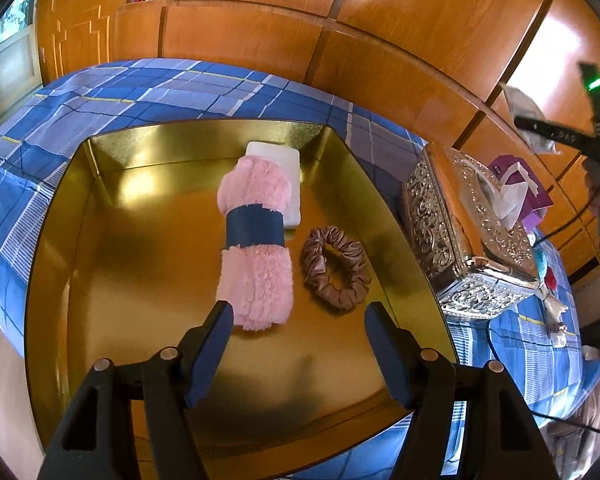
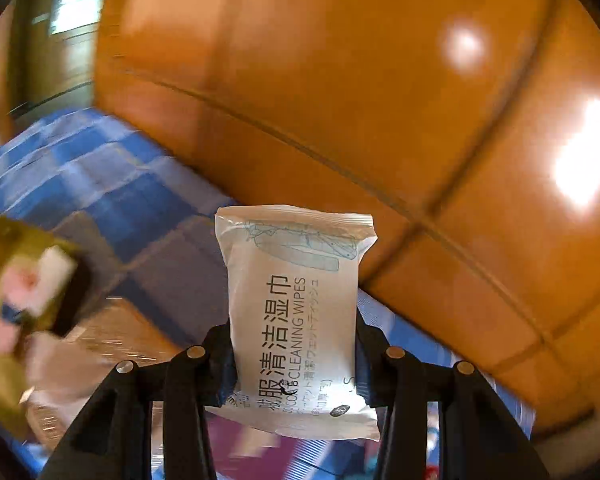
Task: Organize soft objects
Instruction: 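Carry the cleaning wipes packet into the gold tray and release it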
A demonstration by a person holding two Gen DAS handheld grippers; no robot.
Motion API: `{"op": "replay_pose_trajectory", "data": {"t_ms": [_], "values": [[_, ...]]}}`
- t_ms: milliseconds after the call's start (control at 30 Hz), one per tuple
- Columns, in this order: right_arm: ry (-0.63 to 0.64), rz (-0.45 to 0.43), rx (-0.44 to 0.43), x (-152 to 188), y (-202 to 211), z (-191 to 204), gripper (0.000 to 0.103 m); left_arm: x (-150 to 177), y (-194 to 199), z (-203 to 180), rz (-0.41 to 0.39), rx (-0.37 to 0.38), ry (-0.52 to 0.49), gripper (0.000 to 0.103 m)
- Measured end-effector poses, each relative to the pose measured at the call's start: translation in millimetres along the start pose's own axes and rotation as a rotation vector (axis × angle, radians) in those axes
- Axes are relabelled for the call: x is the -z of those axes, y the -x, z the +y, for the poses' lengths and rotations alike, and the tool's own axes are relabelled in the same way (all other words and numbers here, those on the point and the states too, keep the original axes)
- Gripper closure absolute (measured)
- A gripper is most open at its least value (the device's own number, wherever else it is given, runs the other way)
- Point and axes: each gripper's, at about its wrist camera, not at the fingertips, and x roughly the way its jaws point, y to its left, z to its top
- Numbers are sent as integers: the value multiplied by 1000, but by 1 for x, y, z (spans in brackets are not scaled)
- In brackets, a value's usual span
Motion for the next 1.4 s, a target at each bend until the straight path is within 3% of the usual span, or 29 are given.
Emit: {"op": "replay_pose_trajectory", "data": {"t_ms": [133, 300, 433, 733, 933, 1300, 1400], "values": [[103, -19, -147, -3, 14, 47, 58, 1, 1, -1, -6, -8, -2, 34], [231, 13, -335, 15, 29, 115, 58, 0, 10, 4, -42, -56, -18, 34], [239, 16, -398, 34, 45, 149, 58, -2, 18, 12, -78, -117, -12, 32], [128, 60, -450, 64, 48, 207, 57, -8, 43, 42, -189, -279, 80, 24], [140, 76, -393, 77, 28, 251, 57, -10, 51, 50, -207, -297, 98, 24], [145, 75, -382, 86, 9, 269, 54, -10, 53, 44, -225, -306, 75, 22], [128, 81, -388, 86, 8, 268, 45, -10, 53, 42, -226, -306, 67, 21]]}}
